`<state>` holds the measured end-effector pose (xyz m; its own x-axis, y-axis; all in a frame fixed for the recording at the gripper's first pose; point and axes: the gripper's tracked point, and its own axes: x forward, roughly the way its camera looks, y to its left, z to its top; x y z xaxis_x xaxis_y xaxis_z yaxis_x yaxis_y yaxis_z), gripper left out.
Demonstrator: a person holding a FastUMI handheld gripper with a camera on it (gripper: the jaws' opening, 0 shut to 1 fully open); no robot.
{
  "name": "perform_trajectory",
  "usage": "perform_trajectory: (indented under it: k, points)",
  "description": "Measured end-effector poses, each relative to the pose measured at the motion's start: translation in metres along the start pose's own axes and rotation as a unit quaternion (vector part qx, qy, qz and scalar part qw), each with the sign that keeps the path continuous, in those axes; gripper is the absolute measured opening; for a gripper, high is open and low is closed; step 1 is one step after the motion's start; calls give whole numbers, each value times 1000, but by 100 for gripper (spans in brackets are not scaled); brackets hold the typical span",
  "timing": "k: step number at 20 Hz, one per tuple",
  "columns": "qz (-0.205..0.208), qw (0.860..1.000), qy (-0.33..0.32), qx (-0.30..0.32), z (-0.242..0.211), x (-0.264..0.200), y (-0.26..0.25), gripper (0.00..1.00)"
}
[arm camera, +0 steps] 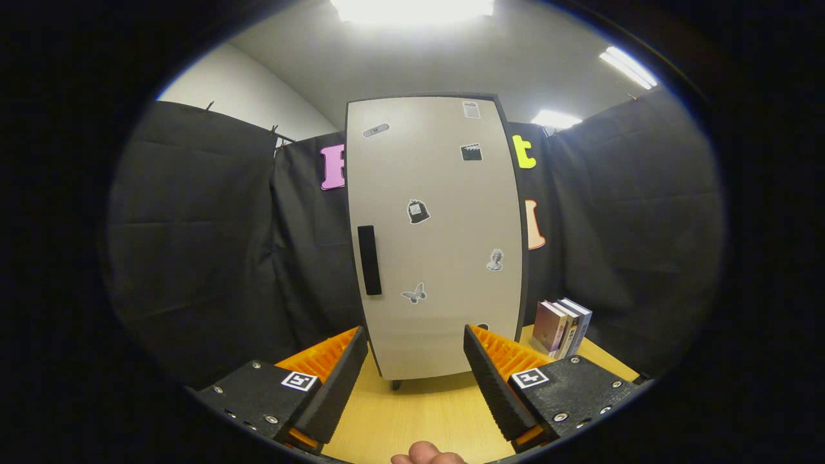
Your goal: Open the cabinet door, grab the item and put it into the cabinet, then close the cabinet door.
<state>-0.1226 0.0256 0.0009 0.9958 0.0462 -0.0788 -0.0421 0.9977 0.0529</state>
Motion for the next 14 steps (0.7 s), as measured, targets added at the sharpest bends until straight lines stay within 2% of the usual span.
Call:
perform_trajectory:
  k: [14]
  points:
    - [0,1000,-1,2,0,-4,1,93]
